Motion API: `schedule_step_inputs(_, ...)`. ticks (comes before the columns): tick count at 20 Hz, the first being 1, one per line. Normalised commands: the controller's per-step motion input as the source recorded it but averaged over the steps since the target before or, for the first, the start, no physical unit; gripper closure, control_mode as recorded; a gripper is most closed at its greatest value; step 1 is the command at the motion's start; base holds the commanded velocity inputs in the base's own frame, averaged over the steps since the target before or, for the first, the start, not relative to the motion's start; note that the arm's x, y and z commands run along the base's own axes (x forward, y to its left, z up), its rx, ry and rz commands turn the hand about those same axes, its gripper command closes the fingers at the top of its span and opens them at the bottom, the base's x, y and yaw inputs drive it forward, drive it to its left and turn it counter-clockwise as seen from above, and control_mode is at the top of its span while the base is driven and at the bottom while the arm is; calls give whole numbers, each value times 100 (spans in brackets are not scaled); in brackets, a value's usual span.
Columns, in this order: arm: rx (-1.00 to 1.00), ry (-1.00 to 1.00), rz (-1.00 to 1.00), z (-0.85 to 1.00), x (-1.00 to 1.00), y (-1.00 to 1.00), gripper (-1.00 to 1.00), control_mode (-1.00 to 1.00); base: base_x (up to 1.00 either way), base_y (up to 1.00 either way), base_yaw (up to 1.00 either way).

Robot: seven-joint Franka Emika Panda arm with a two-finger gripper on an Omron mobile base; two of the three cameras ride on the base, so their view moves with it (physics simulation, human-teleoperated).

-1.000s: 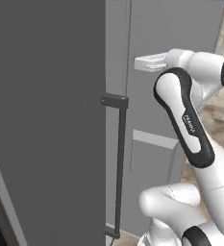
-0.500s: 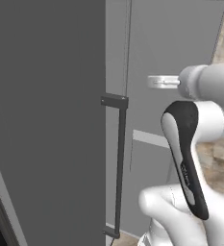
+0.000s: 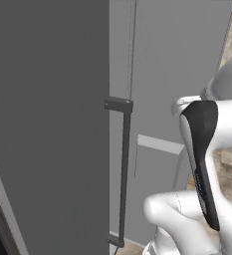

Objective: Take the bottled waters from the counter and place them in the freezer to freeze. Close the freezer door after placing the bottles.

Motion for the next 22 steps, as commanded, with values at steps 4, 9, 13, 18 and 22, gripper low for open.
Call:
schedule_step_inputs(4,10,2,1,-9,2,-12,-100,-100,0,0,0)
schedule_step_inputs(9,7,9,1,-74,0,2,-100,-100,0,0,0)
schedule_step_inputs(13,0,22,0,-76,0,12,-100,-100,0,0,0)
schedule_step_inputs(18,0,23,1,-66,0,4,-100,-100,0,0,0)
schedule_step_inputs(22,6,6,1,-54,0,0,-100,-100,0,0,0)
